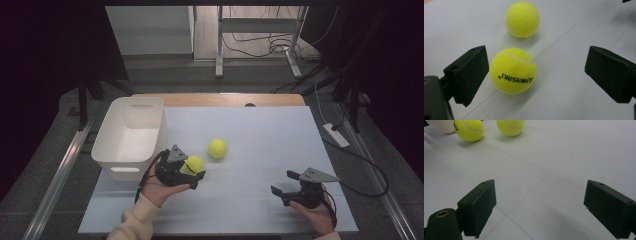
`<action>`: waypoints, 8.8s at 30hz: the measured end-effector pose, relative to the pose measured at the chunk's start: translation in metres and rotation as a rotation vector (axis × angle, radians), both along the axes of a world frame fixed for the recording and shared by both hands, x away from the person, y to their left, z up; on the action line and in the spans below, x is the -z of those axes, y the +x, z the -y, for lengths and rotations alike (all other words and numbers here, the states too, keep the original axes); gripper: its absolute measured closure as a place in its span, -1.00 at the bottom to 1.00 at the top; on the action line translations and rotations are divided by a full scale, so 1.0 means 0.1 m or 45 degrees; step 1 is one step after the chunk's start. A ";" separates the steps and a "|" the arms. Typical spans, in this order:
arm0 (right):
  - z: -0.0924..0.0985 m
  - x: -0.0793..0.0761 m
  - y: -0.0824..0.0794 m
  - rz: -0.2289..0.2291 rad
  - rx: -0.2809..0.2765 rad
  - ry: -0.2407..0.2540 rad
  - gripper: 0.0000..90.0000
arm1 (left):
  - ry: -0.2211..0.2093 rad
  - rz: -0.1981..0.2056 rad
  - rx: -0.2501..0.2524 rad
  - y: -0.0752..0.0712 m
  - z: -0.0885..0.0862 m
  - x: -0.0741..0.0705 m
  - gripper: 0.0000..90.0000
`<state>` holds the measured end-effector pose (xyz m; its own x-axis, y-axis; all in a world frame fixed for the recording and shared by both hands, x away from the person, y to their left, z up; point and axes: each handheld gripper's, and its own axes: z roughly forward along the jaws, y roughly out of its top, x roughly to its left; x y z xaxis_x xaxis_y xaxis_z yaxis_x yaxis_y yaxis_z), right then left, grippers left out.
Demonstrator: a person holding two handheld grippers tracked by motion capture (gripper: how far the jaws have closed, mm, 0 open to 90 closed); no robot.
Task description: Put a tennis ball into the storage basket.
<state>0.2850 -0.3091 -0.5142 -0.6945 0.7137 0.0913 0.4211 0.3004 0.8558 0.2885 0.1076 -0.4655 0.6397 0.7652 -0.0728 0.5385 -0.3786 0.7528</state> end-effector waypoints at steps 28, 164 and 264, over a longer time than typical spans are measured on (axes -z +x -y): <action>-0.01 0.01 0.00 -0.006 -0.005 -0.016 -0.76 | 0.144 -0.217 -0.066 0.41 0.19 0.14 -0.94; 0.04 0.00 0.00 0.009 0.037 -0.006 -0.75 | -0.274 0.158 -0.038 0.11 -0.19 -0.32 -0.41; 0.03 0.01 0.01 0.010 0.052 -0.008 -0.74 | -0.318 0.290 -0.204 0.28 -0.72 -1.00 -0.41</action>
<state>0.2858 -0.3125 -0.5148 -0.6658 0.7417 0.0811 0.4264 0.2889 0.8572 0.3164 0.1800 -0.3652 0.5345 0.8335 -0.1396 0.3839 -0.0923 0.9187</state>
